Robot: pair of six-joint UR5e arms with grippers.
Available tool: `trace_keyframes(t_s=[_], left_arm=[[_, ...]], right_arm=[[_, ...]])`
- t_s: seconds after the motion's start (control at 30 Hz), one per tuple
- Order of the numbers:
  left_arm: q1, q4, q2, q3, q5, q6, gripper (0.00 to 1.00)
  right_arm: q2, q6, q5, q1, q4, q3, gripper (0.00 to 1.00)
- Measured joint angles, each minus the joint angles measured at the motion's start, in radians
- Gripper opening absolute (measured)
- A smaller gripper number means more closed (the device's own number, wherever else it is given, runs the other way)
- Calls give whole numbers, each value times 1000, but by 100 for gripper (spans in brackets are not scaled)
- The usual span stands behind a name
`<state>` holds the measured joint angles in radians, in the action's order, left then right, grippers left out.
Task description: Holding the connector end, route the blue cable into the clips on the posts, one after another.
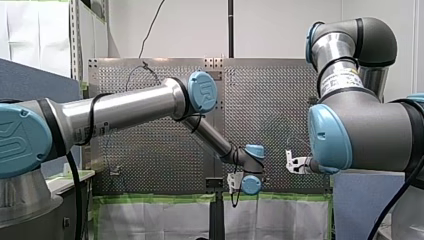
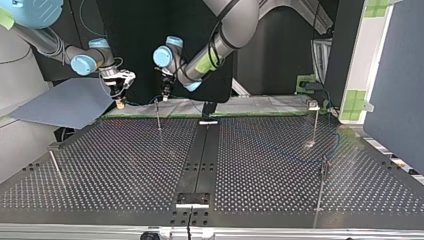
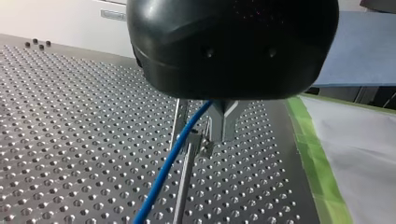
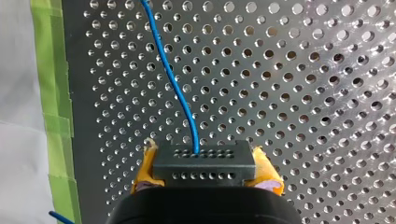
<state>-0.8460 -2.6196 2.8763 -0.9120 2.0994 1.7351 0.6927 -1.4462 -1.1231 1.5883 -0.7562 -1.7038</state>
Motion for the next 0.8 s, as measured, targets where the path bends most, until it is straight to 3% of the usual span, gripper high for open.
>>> trace_keyframes(t_s=[0.07,0.23,0.4,0.8], left_arm=[[8,5,0,2,-9,2,0],[40,5,0,14,-27,8,0],[61,-4,0,17,-40,8,0],[23,-46,0,17,-45,-21,0]], right_arm=[[0,-3,1,2,-4,0,0],[0,-37,5,10,-32,0,0],[0,-54,6,11,-44,0,0],[0,-57,-10,14,-42,0,0]])
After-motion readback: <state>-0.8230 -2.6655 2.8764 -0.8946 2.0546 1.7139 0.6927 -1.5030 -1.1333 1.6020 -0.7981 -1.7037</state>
